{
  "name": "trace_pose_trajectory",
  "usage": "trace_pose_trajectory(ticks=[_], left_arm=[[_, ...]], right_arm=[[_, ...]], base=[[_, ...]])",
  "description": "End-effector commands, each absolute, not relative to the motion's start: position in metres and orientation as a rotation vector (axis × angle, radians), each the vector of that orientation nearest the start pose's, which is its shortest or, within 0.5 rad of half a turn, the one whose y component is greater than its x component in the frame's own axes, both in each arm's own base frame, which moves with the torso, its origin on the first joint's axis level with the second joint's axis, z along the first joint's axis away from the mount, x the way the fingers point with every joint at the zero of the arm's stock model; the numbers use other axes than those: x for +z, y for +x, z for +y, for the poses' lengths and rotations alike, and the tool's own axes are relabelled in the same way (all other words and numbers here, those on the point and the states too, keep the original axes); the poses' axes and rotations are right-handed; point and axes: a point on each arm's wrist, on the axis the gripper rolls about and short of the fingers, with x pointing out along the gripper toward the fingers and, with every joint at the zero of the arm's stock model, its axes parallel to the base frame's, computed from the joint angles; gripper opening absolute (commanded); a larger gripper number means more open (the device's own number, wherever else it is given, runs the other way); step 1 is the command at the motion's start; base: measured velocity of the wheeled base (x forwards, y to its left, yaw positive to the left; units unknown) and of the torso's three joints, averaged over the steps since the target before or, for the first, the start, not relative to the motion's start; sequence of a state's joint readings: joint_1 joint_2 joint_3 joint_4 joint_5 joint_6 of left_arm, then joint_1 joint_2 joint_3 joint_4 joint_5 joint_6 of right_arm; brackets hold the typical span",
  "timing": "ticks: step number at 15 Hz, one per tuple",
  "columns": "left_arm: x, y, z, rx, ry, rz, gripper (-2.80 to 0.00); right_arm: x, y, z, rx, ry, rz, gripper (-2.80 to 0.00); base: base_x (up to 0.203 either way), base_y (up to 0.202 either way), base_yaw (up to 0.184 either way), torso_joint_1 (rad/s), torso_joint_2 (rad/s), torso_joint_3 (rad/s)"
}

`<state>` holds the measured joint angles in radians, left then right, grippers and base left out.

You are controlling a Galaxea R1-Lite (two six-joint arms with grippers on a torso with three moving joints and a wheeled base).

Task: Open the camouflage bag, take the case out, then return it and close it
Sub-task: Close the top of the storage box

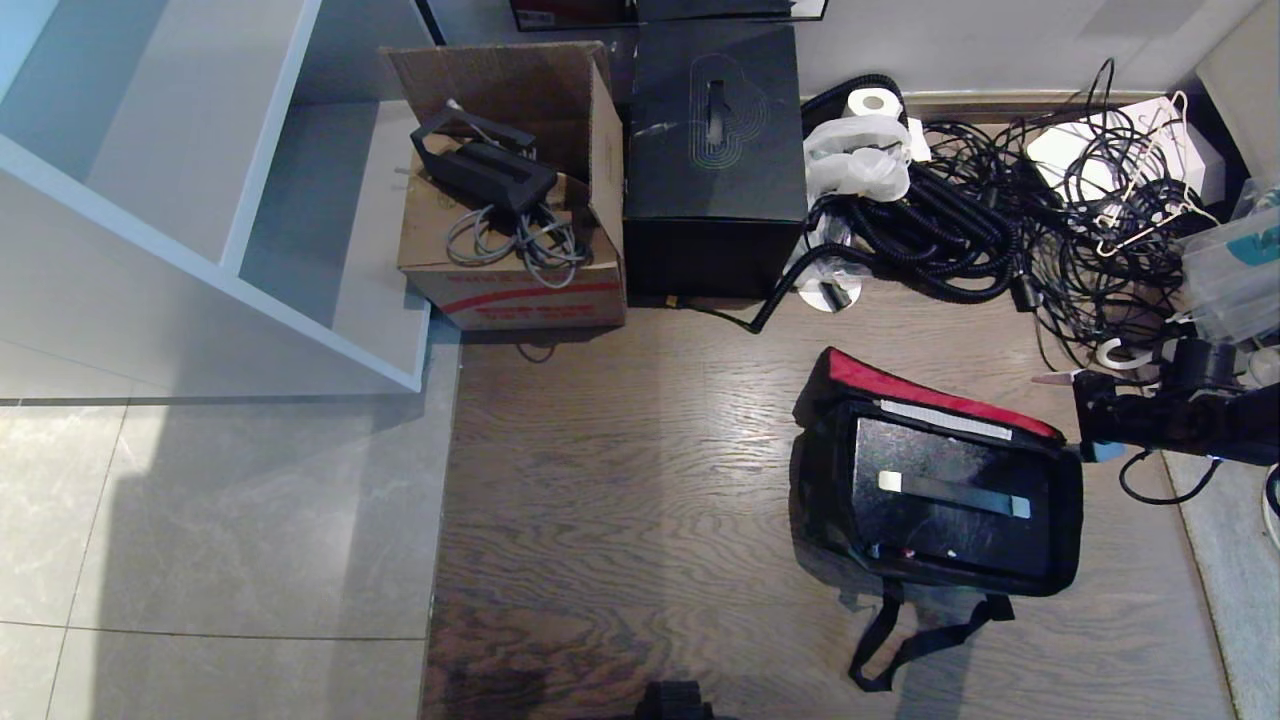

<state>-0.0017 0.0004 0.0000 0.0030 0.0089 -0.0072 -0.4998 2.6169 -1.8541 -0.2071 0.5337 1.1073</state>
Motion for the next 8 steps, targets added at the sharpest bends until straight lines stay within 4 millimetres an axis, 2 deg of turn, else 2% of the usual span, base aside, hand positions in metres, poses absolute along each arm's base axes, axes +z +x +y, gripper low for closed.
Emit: trace_pose_trajectory(ticks=[1,2,3,8], left_arm=[[0.0752,-0.0228,0.0002,0.008,-0.008,0.003,-2.80],[0.0752,-0.0228,0.0002,0.008,-0.008,0.003,-2.80],[0.0752,-0.0228,0.0002,0.008,-0.008,0.003,-2.80],[0.0752,-0.0228,0.0002,0.008,-0.008,0.003,-2.80]], right_arm=[[0.0247,0.4671,-0.2410,-0.243,1.402,0.467,0.00],[0.0235,0.4680,-0.2404,-0.229,1.418,0.473,0.00],[0.0219,0.4690,-0.2406,-0.219,1.418,0.468,-2.80],[0.0218,0.4714,-0.2419,-0.195,1.394,0.441,-2.80]], base=[[0.000,0.000,0.000,0.000,0.00,0.000],[0.000,0.000,0.000,0.000,0.00,0.000],[0.000,0.000,0.000,0.000,0.00,0.000],[0.000,0.000,0.000,0.000,0.00,0.000]])
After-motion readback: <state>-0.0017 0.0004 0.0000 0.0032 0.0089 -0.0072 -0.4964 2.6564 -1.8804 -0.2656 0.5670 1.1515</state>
